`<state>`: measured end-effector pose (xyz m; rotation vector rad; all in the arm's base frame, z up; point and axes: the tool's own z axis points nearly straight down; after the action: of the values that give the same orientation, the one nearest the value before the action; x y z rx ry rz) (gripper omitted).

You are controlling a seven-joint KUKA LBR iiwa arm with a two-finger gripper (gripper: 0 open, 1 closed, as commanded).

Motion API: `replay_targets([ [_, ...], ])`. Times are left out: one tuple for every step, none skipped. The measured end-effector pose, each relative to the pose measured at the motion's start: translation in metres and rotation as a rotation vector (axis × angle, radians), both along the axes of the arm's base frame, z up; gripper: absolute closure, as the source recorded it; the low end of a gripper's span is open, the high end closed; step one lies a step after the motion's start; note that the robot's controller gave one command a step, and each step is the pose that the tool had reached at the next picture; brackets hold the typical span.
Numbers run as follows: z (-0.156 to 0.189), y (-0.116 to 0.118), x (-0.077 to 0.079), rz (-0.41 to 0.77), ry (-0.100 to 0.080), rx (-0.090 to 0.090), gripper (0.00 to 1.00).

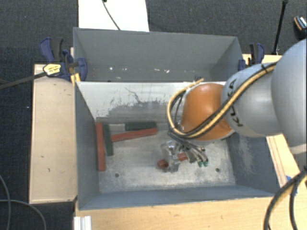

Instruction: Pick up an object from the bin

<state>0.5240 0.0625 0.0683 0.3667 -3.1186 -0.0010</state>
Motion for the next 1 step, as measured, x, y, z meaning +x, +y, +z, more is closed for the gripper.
replay_targets([
  [0.0514,0.0002,0.0019,-0.007,-0.009,0.001,1.0],
])
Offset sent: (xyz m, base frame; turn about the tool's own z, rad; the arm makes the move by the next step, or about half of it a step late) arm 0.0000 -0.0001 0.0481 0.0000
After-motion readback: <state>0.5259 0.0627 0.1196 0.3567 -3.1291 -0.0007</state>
